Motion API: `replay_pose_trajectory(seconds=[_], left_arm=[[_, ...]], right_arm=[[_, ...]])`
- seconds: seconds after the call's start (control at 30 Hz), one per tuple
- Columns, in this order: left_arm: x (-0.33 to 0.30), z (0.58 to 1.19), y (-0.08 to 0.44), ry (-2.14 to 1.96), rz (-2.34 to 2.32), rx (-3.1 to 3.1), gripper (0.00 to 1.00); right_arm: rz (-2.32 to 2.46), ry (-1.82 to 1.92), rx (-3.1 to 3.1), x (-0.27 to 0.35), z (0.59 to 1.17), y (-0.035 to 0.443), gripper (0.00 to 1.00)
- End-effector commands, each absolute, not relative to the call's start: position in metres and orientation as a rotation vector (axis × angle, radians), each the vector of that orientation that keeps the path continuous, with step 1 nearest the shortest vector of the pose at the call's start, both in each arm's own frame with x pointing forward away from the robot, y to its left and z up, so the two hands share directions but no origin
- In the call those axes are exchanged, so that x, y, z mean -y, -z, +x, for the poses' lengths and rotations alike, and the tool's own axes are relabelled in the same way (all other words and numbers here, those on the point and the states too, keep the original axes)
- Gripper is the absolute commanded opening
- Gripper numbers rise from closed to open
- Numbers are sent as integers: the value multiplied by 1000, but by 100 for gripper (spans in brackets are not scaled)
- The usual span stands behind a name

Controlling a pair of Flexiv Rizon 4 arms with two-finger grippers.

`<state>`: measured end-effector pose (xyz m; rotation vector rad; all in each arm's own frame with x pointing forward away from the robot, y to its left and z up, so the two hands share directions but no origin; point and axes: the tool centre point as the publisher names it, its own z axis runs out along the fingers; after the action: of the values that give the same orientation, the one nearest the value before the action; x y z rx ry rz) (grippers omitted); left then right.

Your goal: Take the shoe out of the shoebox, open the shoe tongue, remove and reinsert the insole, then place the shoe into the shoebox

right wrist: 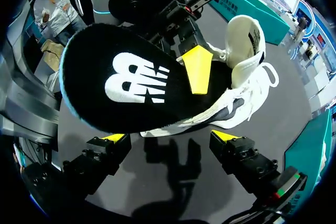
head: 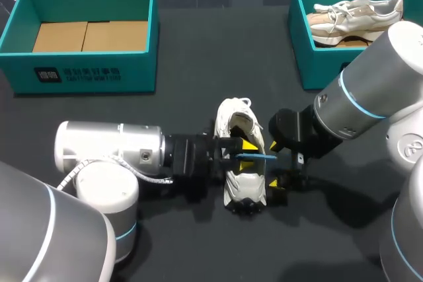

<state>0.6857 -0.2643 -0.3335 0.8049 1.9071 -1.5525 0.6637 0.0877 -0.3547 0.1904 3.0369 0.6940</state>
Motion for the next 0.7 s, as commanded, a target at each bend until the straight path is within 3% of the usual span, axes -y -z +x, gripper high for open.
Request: replay_pose_trajectory(seconds=[0.03, 0.27, 0.33, 0.37, 0.4, 0.7], left_arm=[[255, 672, 320, 1571, 814, -1878, 29], [261, 661, 313, 1588, 832, -1870, 26], [263, 659, 314, 1579, 847, -1868, 15], [263, 658, 315, 1570, 862, -1865, 2], [264, 658, 317, 1560, 874, -1860, 0], [259, 669, 335, 1442, 934, -1839, 0]], right_arm=[[191, -694, -3035, -88, 663, 356, 100], [191, -694, -3035, -88, 663, 356, 100], [191, -694, -3035, -88, 663, 356, 100], [191, -694, -3035, -88, 663, 356, 100], [191, -694, -3035, -88, 663, 356, 100], [191, -694, -3035, -88, 663, 356, 100]])
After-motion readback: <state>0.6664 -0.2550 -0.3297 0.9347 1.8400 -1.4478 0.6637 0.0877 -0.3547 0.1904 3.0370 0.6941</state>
